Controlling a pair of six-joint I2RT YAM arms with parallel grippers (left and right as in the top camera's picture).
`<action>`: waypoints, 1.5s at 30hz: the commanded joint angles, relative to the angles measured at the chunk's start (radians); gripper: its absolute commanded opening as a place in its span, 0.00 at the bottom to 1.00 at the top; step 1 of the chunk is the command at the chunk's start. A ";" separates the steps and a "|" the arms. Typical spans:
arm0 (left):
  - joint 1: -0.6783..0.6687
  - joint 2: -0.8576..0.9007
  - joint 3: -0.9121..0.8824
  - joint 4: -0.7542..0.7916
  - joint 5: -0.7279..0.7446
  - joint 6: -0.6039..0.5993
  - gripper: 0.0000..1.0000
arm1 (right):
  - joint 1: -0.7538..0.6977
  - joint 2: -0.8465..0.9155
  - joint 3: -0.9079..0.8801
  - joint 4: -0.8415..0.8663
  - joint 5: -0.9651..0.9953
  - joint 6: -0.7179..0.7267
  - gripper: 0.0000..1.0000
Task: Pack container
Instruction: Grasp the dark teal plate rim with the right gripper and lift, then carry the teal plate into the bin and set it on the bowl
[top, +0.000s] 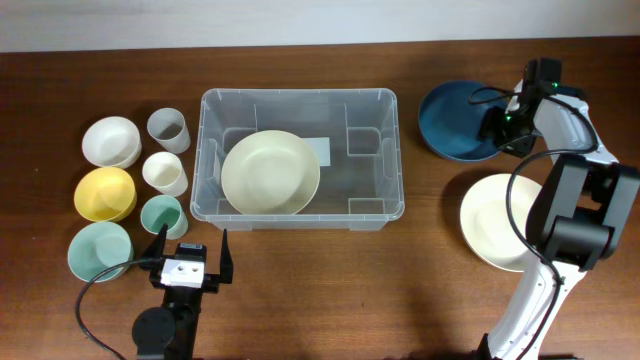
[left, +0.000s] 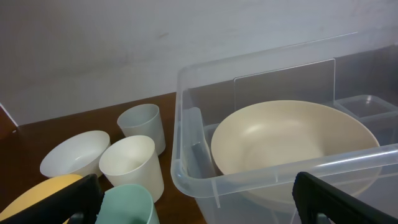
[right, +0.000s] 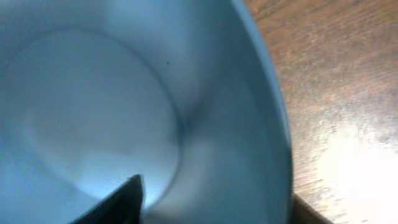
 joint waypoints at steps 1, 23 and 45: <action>0.005 -0.005 -0.005 -0.002 0.007 0.013 1.00 | 0.000 -0.002 -0.011 0.003 0.009 0.001 0.38; 0.005 -0.005 -0.005 -0.002 0.007 0.013 0.99 | -0.202 0.023 0.190 0.048 -0.636 0.015 0.04; 0.005 -0.005 -0.005 -0.002 0.007 0.013 0.99 | 0.267 -0.149 0.370 -0.101 -0.753 -0.012 0.04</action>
